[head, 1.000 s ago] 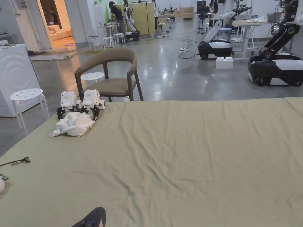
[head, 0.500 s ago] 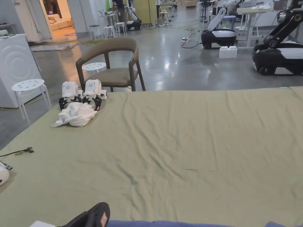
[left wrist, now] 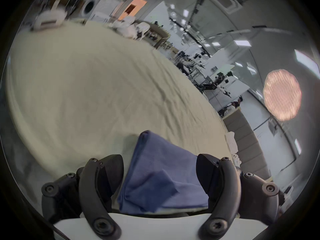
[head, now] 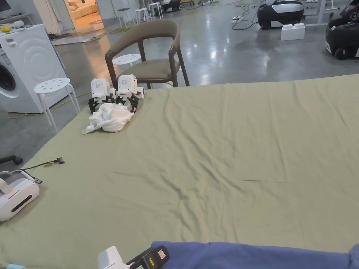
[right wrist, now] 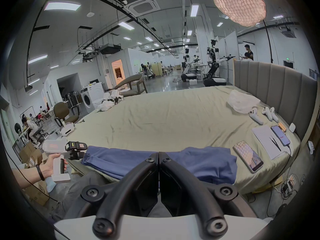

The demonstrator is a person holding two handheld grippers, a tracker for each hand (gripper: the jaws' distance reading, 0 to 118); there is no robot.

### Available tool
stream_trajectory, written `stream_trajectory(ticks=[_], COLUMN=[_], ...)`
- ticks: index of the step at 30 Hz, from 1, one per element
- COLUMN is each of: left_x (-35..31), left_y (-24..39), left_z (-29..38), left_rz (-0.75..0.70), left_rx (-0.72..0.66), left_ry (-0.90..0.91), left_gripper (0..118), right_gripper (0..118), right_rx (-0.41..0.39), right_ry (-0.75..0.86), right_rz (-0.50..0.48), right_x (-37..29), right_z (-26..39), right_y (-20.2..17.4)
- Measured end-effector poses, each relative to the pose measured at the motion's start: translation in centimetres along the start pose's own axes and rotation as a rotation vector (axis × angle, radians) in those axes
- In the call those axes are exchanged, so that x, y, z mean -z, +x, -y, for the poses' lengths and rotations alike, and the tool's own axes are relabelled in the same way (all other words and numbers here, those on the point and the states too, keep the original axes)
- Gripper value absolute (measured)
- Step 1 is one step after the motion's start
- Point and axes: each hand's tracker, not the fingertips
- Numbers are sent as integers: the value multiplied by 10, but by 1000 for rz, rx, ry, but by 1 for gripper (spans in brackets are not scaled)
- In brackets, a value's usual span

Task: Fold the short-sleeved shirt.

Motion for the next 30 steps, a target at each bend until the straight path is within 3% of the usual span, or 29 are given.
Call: stream_trajectory(ticks=[2, 5, 6, 8, 10, 16, 19, 25, 30], left_x=[10, 19, 21, 28, 28, 9, -11, -67, -69], left_y=[-5, -2, 0, -2, -7, 4, 5, 41, 116], left_z=[2, 1, 6, 6, 10, -11, -39, -85, -55], left_rz=[21, 77, 69, 43, 53, 10, -24, -243, -125], left_rx=[-62, -88, -95, -119, -157, -163, -96, 219, 360], left_ry=[-16, -6, -13, -19, -4, 46, 114, 129, 135], left_gripper=[83, 60, 51, 11, 4, 1, 1, 1, 1], right_gripper=[0, 0, 0, 0, 0, 0, 0, 0, 0], right_rx=[17, 32, 34, 31, 30, 39, 40, 101, 188], right_ry=[-13, -23, -27, -30, -31, -35, -29, -36, -25], right_rz=[4, 9, 14, 22, 26, 20, 10, -25, -44], right_x=[0, 0, 1, 0, 0, -1, -2, 2, 0], right_z=[1, 2, 2, 2, 0, 2, 3, 19, 26], right_y=[2, 3, 3, 3, 3, 7, 7, 19, 25])
